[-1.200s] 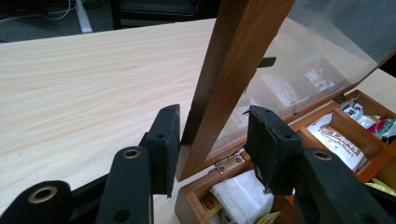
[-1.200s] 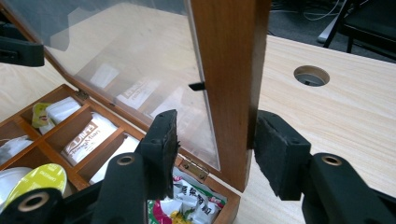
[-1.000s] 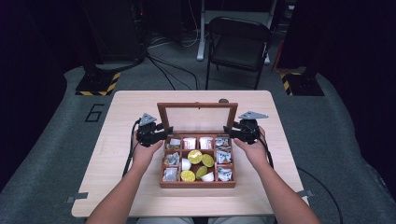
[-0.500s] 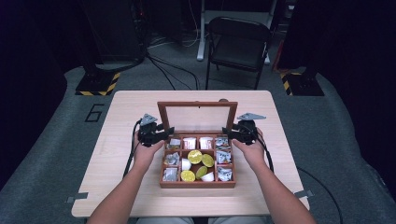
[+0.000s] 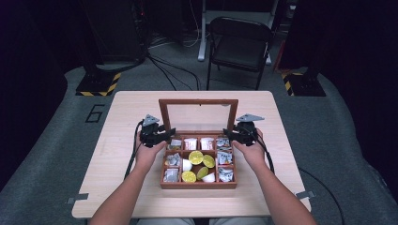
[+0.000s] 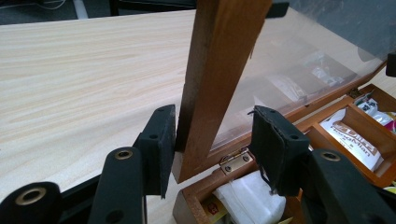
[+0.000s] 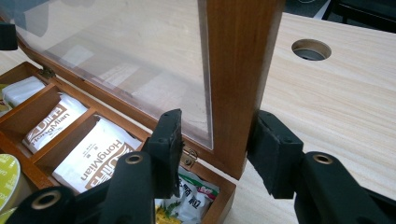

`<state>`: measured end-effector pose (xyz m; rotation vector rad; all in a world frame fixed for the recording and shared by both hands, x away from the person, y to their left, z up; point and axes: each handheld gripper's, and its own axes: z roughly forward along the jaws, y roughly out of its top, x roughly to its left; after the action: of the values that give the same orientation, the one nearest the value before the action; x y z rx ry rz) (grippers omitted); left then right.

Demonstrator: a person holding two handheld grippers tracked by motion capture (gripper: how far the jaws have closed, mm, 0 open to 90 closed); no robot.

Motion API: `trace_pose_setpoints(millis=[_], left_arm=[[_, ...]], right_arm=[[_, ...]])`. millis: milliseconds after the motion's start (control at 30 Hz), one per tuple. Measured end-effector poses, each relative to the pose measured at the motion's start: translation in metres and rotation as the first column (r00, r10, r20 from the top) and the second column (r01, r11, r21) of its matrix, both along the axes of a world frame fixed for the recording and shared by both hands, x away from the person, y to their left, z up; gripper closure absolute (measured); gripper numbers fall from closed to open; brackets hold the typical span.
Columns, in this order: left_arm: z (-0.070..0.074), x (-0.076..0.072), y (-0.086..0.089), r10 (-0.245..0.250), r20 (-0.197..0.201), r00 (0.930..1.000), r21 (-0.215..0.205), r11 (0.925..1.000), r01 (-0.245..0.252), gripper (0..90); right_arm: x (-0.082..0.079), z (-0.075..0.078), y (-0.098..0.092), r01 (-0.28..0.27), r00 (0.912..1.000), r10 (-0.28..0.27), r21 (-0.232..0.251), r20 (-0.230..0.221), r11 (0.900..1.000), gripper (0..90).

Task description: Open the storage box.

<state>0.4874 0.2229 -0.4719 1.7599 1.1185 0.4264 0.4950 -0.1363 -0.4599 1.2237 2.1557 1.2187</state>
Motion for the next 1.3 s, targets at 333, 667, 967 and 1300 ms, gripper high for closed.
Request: trace_pose_setpoints(millis=[333, 667, 967, 1300], left_arm=[[-0.003, 0.003, -0.004, 0.017, -0.009, 0.9998, -0.002, 0.9998, -0.017, 47.9], [-0.005, 0.008, -0.007, 0.051, -0.023, 0.9984, -0.014, 0.9986, -0.051, 47.0], [-0.007, 0.011, -0.011, 0.073, -0.026, 0.9970, -0.013, 0.9972, -0.074, 44.3], [-0.009, 0.013, -0.011, 0.074, -0.037, 0.9966, -0.032, 0.9966, -0.076, 41.9]], right_arm=[[0.006, -0.003, 0.000, 0.005, 1.0000, -0.005, 0.011, -0.003, 1.000, 53.9], [0.010, -0.005, 0.002, 0.022, 0.9998, -0.022, 0.002, -0.001, 1.000, 53.3], [0.013, -0.006, 0.005, 0.048, 0.9988, -0.048, 0.008, -0.012, 0.999, 51.8], [0.015, -0.005, 0.009, 0.070, 0.9968, -0.070, 0.016, -0.039, 0.997, 47.8]])
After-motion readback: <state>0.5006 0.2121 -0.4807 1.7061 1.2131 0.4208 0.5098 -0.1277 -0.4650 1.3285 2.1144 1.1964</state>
